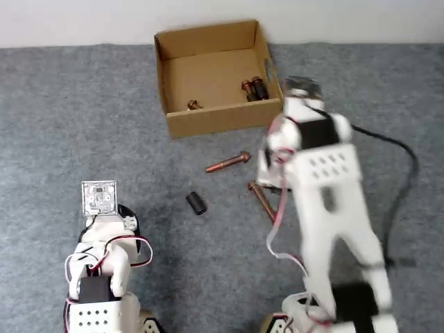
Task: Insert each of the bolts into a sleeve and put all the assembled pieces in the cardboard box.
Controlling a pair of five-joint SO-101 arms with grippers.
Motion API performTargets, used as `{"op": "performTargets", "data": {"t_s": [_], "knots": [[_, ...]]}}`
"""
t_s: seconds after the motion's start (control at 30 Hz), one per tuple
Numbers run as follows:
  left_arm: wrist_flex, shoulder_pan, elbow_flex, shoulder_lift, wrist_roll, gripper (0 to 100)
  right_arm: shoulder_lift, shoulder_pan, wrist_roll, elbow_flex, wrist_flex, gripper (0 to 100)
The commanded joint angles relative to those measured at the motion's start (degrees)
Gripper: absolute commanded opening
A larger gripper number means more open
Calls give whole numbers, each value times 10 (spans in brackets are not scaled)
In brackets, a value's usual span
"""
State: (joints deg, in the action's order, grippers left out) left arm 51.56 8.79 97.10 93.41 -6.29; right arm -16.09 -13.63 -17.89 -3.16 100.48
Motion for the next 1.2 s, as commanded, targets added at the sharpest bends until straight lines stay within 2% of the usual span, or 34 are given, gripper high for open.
{"op": "performTargets", "data": {"t_s": [0.0,0.2,0.43,0.6,0.83,1.0,1.17], "knots": [[-16,2,-3,-3,-3,6,-124,59,-7,-79,-5,8],[8,2,-44,-5,-2,8,-303,127,-4,-280,-83,8],[95,-3,-185,-7,23,9,-492,131,-2,-471,-130,8],[120,-40,-253,-40,39,9,-585,131,-1,-548,-161,8],[105,-83,-377,-264,38,9,-675,131,52,-617,-179,8],[104,-136,-495,-458,39,9,-713,130,53,-629,-185,8],[146,-201,-622,-607,39,49,-716,131,53,-630,-186,8]]}}
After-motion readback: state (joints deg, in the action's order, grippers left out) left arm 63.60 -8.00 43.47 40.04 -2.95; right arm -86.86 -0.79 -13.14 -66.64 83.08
